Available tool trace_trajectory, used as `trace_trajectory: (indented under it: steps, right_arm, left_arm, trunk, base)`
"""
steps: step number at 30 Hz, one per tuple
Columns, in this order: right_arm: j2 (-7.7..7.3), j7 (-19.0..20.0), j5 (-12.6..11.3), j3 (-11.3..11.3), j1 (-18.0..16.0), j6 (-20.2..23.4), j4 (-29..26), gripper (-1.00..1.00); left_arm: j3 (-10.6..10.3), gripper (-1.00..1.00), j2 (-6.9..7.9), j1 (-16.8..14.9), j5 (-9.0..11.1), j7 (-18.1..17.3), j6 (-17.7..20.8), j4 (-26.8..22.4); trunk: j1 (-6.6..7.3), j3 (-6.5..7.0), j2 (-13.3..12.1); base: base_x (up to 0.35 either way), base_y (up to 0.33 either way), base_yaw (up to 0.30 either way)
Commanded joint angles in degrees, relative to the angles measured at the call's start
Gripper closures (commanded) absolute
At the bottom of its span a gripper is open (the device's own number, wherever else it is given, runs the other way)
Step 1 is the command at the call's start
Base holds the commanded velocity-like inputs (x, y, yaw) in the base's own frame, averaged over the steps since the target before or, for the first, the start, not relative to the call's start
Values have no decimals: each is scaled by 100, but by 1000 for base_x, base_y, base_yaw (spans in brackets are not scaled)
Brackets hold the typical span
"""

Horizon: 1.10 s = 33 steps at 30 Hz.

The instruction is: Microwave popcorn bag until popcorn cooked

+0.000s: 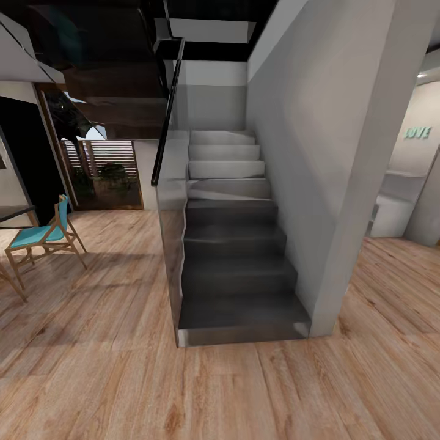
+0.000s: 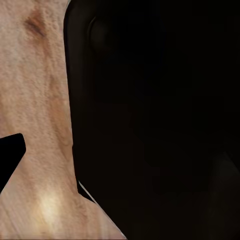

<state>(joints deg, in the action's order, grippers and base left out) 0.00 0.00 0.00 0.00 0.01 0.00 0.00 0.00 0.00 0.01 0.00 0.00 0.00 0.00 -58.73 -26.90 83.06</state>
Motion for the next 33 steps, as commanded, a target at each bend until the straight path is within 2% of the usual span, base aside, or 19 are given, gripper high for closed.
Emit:
trace_trajectory:
  steps: [1,5,14,19,24,25,33]
  right_arm:
    - [0,0,0,0,-1,0,0,-100]
    - [-130,7,0,8,68,-35,-73,-100]
    - [-403,9,-17,-3,96,-299,-237,-100]
    - [-404,17,-17,-6,96,-460,-237,-100]
    - [-396,-8,-21,-19,96,-620,-245,-100]
    - [-396,-8,-20,-18,96,-1204,-245,-100]
    - [-396,-17,-25,-18,97,-1204,-246,-100]
  left_arm:
    - [0,-100,0,-1,0,0,0,0]
    - [38,-100,-115,78,18,-59,56,-116]
    - [43,-100,-149,96,18,-55,82,-158]
    - [44,-100,-142,96,18,-45,40,-171]
    - [44,-100,-148,96,18,-44,16,-176]
    - [44,-100,-148,96,18,-44,16,-176]
    - [43,-100,-149,96,18,-44,16,-176]
  trunk:
    - [0,-3,2]
    - [0,-3,2]
    - [0,-3,2]
    - [0,-3,2]
    - [0,-3,2]
    - [0,-3,2]
    - [0,-3,2]
  base:
    - [0,0,0]
    - [0,0,0]
    - [0,0,0]
    - [0,0,0]
    - [0,0,204]
    - [0,0,253]
    - [0,0,258]
